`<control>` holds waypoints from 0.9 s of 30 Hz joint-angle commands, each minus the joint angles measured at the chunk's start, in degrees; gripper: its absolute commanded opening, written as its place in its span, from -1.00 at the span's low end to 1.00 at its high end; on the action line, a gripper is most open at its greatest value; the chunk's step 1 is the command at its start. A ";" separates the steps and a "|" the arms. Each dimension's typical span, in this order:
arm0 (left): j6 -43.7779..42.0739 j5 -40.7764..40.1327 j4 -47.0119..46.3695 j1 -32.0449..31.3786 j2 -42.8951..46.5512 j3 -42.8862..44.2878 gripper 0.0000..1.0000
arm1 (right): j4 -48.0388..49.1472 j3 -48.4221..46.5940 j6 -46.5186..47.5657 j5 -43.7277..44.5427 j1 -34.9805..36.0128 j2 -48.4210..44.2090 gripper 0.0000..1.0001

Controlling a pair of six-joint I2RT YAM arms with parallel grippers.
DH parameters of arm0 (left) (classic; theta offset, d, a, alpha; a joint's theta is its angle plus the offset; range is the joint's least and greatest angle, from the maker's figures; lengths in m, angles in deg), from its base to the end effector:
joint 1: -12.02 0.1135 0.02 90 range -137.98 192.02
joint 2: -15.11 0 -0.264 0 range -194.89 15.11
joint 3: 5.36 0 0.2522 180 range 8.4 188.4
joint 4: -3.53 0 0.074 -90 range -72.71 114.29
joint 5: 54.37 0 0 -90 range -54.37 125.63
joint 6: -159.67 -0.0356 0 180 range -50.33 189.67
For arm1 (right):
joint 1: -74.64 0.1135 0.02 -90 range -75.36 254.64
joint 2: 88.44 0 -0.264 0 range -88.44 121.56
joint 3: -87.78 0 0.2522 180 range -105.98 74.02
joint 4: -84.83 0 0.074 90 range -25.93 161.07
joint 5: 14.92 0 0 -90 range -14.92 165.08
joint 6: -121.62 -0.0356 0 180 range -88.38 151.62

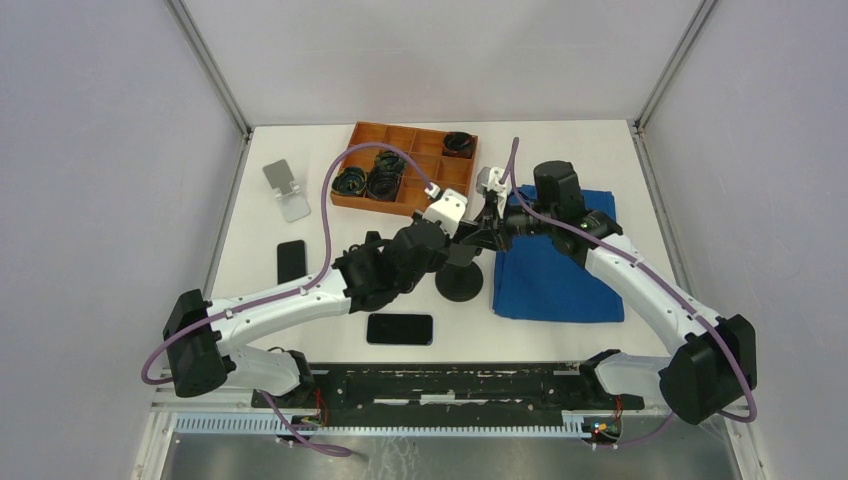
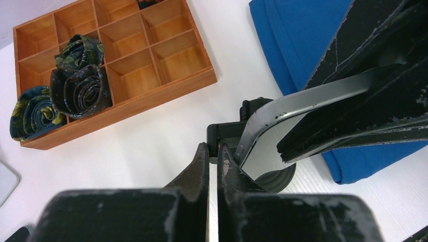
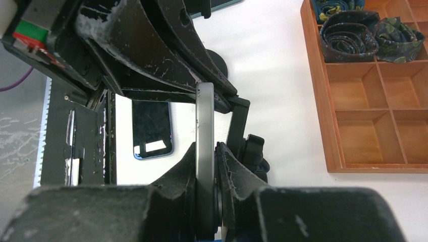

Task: Place the phone on the phone stand
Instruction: Install the phone on the phone stand.

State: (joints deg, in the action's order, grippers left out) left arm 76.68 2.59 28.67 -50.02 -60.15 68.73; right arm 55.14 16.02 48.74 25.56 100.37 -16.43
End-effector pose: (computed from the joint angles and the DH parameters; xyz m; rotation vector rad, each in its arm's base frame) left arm 0.1569 -0.2542 0.3176 0.5747 1.8709 -0.2072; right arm 0.2358 0.1437 0.3150 -1.2056 1.6380 0.9891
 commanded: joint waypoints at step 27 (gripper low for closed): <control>-6.65 -8.53 -0.23 0.98 6.27 -3.95 -0.96 | -4.21 1.44 -4.80 20.71 -6.59 3.13 -1.00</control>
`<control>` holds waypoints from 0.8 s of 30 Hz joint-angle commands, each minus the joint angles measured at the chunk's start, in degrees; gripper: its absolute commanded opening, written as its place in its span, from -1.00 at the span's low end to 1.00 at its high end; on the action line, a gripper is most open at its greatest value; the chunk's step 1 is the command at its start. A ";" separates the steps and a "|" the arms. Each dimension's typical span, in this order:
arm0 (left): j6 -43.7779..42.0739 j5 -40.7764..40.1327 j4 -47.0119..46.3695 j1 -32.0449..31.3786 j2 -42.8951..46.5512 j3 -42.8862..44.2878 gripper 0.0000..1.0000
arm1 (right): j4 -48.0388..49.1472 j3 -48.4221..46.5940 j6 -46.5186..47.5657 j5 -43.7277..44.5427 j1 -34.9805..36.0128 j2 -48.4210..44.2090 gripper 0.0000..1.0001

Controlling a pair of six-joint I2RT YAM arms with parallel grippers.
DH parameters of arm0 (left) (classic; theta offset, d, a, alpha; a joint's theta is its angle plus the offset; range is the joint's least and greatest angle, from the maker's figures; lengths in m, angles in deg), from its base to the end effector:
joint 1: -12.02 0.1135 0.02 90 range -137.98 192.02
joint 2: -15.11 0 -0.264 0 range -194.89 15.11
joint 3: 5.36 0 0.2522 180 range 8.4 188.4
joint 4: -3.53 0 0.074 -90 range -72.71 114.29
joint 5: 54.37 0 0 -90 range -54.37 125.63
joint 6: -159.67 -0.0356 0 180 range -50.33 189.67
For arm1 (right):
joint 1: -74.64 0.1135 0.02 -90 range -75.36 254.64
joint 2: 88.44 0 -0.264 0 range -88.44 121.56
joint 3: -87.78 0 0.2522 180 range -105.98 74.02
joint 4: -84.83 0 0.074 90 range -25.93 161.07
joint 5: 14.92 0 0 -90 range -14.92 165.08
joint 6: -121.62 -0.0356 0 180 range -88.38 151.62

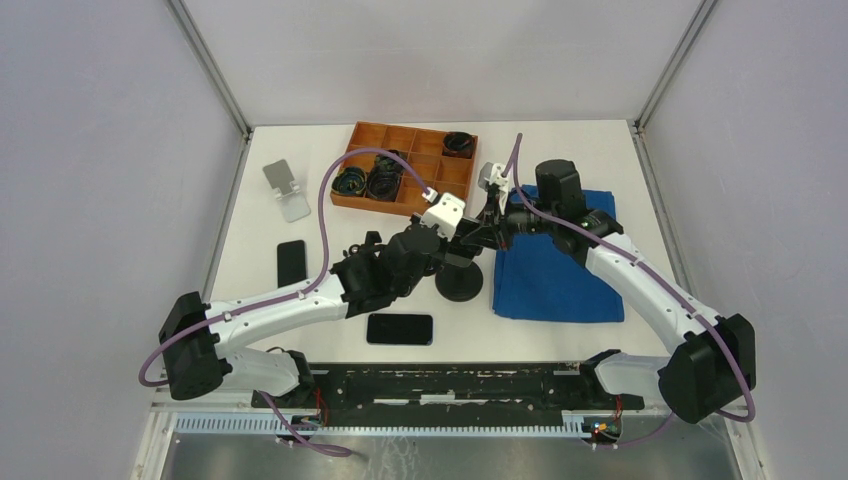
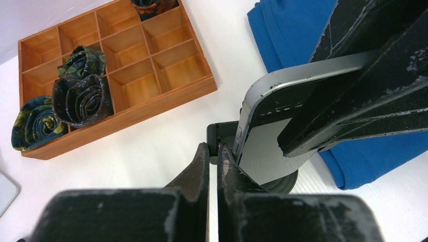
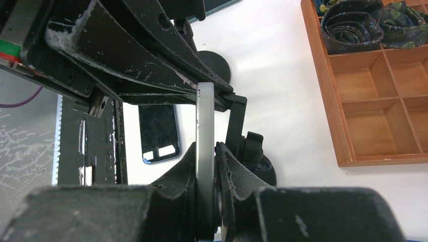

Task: Place the phone on the phone stand
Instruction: Install the phone on the phone stand.

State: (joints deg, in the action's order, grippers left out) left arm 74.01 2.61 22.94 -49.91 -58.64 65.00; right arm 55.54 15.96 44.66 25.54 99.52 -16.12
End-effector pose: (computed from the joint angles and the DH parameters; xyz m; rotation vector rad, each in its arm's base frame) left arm 0.1553 -0.2500 0.3118 0.5785 1.8177 -0.2152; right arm 0.2392 0.1408 0.3146 -1.1402 1.6943 1.0235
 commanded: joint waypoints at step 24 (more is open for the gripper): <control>-1.23 -4.13 9.38 0.66 2.48 4.91 -0.96 | -8.02 -1.56 -4.60 34.36 -2.90 4.36 -1.00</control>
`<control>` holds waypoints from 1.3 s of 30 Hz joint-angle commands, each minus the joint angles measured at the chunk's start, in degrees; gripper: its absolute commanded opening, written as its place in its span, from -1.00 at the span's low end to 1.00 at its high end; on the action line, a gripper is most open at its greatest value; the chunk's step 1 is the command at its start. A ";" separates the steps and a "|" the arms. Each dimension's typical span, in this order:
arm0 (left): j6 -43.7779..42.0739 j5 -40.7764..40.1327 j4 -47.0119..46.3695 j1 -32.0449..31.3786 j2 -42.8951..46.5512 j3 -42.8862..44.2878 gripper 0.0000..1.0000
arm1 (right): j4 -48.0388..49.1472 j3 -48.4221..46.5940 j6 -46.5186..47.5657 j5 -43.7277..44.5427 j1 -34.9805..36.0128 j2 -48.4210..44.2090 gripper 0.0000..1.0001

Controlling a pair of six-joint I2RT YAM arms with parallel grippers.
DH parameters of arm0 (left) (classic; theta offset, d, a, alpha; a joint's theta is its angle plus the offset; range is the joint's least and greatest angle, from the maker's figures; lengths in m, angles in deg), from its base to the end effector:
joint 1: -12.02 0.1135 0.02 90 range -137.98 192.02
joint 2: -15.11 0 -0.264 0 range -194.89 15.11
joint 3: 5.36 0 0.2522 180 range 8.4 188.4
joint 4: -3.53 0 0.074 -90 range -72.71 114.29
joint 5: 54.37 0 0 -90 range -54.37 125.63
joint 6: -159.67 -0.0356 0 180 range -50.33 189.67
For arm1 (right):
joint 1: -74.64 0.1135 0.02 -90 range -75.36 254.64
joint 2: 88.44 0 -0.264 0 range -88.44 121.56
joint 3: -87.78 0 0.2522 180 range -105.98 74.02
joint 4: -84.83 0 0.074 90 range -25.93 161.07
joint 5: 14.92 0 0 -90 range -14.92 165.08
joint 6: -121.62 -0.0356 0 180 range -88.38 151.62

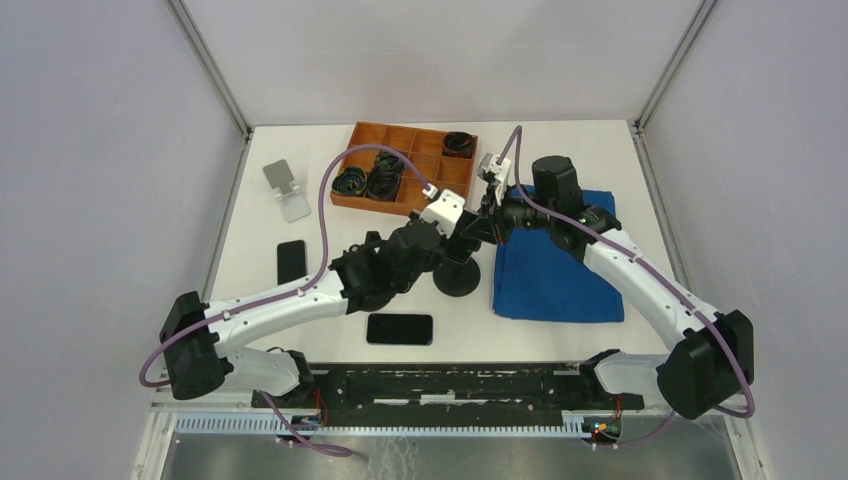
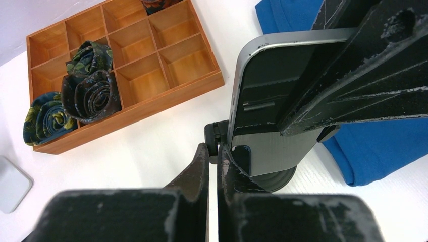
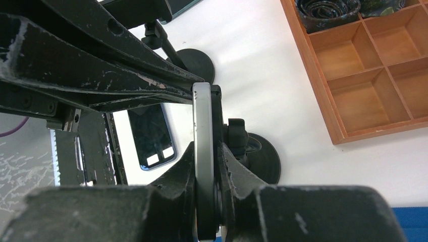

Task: Place the phone on the phone stand
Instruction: Install the phone on the phone stand.

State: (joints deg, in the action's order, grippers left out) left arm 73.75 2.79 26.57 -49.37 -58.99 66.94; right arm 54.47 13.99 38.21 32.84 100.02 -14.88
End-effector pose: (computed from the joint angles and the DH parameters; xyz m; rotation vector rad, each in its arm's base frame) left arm 0.1578 -0.2489 0.3158 0.5979 1.8413 -0.1858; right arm 0.2466 0.1435 0.3173 -0.9966 1.8336 0.9678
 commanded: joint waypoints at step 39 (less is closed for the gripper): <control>10.26 1.06 13.43 -4.60 -2.03 14.74 -0.80 | -7.26 -4.47 -0.88 26.69 1.53 8.77 -1.00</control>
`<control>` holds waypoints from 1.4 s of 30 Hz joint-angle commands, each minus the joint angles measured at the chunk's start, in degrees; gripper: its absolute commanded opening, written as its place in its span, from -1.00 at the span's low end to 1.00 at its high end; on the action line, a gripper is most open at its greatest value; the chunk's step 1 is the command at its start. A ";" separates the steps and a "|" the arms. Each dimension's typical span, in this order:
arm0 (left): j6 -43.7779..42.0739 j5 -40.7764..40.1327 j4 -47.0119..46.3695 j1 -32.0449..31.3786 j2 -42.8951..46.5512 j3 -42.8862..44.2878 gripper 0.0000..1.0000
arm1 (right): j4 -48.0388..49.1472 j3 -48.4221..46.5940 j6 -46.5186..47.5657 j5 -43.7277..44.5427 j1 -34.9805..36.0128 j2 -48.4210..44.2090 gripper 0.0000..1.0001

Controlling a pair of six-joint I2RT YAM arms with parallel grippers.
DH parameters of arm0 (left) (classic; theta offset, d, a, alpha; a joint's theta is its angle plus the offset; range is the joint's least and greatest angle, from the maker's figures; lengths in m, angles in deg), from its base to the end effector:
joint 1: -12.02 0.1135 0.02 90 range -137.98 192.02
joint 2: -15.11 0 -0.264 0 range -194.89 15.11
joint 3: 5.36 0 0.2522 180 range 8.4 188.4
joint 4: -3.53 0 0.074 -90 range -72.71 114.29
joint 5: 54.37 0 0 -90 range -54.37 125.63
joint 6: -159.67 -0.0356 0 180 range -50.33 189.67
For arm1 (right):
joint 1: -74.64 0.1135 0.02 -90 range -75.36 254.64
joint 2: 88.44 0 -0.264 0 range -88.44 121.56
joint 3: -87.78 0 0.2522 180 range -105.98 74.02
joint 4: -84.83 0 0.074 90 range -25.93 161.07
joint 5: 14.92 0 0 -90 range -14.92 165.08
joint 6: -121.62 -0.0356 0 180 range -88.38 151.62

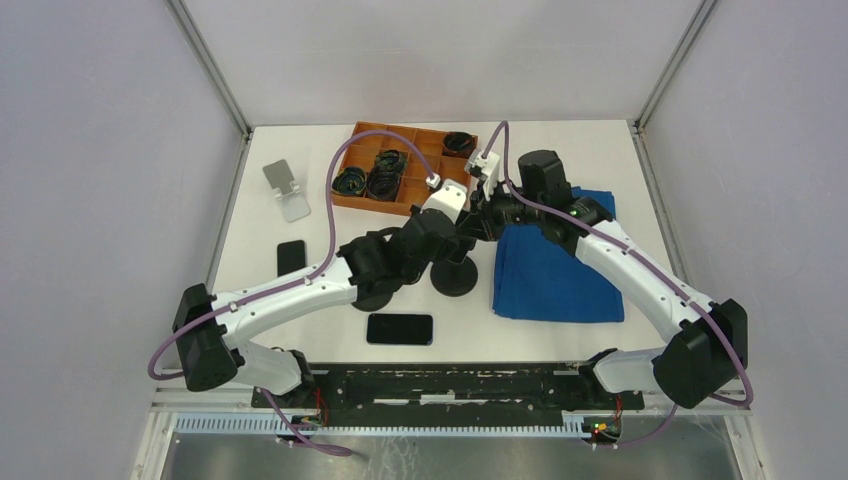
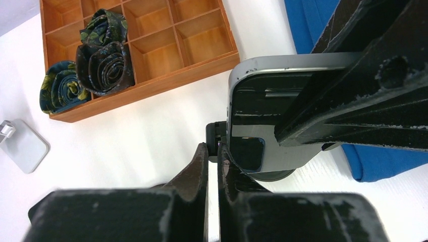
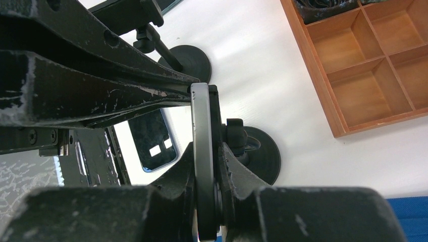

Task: Place the phone on the phone stand
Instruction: Install the phone on the phone stand, then move the phone stand with the phone to the center of the board.

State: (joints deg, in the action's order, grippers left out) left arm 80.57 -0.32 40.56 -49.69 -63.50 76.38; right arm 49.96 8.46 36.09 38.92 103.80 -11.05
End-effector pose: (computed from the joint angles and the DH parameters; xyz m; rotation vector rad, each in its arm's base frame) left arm 0.1630 -0.2587 0.3287 0.5488 1.9658 -0.1086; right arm 0.2523 0.1648 0.3238 -0.9769 1.9273 0.9257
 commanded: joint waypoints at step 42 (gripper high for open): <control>-3.86 9.21 -3.81 1.45 16.83 -2.03 0.70 | -0.02 -0.91 10.42 14.25 -3.00 1.73 -1.00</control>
State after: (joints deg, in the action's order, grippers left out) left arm 80.00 2.26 37.94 -54.20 -48.15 73.26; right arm 57.59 8.13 39.30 50.28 102.58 -9.74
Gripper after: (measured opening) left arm 0.802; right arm 0.186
